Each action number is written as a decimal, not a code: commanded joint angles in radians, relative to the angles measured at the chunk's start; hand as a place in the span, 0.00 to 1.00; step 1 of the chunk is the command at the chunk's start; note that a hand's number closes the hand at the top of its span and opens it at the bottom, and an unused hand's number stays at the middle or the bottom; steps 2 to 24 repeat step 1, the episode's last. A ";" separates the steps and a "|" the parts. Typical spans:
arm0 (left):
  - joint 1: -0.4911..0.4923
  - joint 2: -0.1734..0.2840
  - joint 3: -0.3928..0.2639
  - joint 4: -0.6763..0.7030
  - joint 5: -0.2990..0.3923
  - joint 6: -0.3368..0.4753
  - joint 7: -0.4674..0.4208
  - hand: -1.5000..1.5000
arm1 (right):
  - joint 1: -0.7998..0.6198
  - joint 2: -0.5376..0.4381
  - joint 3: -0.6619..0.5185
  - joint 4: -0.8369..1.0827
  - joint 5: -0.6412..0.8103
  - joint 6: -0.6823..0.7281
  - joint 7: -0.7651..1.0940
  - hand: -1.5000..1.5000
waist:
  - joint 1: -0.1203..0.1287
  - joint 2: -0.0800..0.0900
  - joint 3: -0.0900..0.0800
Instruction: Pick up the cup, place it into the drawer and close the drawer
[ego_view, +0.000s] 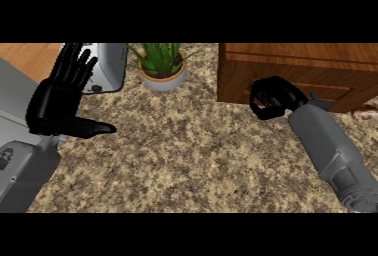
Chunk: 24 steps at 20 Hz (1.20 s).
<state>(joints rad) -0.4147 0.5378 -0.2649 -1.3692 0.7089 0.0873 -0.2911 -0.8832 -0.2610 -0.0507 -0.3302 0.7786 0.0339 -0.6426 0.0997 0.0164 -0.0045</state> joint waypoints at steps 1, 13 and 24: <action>0.014 -0.020 -0.021 0.010 -0.016 -0.008 -0.016 0.00 | -0.101 -0.117 -0.072 0.050 -0.022 -0.041 0.107 1.00 | 0.014 0.038 0.008; 0.014 -0.020 -0.021 0.010 -0.016 -0.008 -0.016 0.00 | -0.101 -0.117 -0.072 0.050 -0.022 -0.041 0.107 1.00 | 0.014 0.038 0.008; 0.014 -0.020 -0.021 0.010 -0.016 -0.008 -0.016 0.00 | -0.101 -0.117 -0.072 0.050 -0.022 -0.041 0.107 1.00 | 0.014 0.038 0.008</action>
